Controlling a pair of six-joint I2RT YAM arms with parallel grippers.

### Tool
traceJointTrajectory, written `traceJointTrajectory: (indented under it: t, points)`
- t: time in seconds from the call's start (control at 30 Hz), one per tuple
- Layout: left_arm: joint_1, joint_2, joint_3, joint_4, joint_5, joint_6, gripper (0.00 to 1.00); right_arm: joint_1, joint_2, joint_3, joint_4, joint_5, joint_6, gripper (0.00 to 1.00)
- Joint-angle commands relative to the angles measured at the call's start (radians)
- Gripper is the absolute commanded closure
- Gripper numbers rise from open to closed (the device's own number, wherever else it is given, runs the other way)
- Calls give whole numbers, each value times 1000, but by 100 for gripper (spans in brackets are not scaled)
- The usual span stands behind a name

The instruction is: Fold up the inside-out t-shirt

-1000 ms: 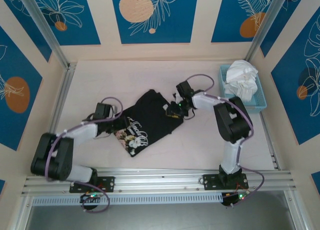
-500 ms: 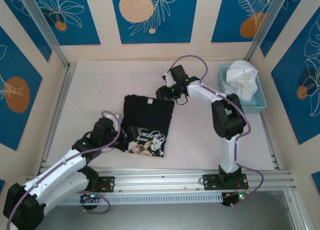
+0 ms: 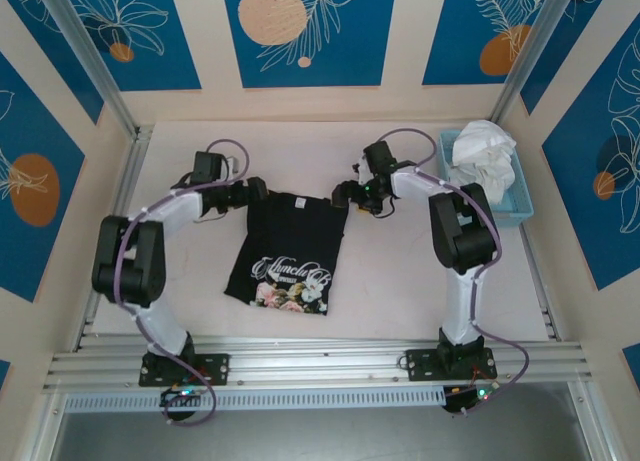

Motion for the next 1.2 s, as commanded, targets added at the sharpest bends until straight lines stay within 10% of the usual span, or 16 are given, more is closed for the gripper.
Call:
traceJointTrajectory:
  t: [0.0, 0.53, 1.17]
  points:
    - [7, 84, 82, -47, 124, 62, 11, 27, 43, 55, 3, -63, 33, 22]
    - [-6, 301, 168, -64, 337, 64, 27, 76, 131, 84, 80, -124, 125, 40]
    - [29, 263, 140, 56, 368, -22, 97, 33, 76, 33, 236, -157, 166, 93]
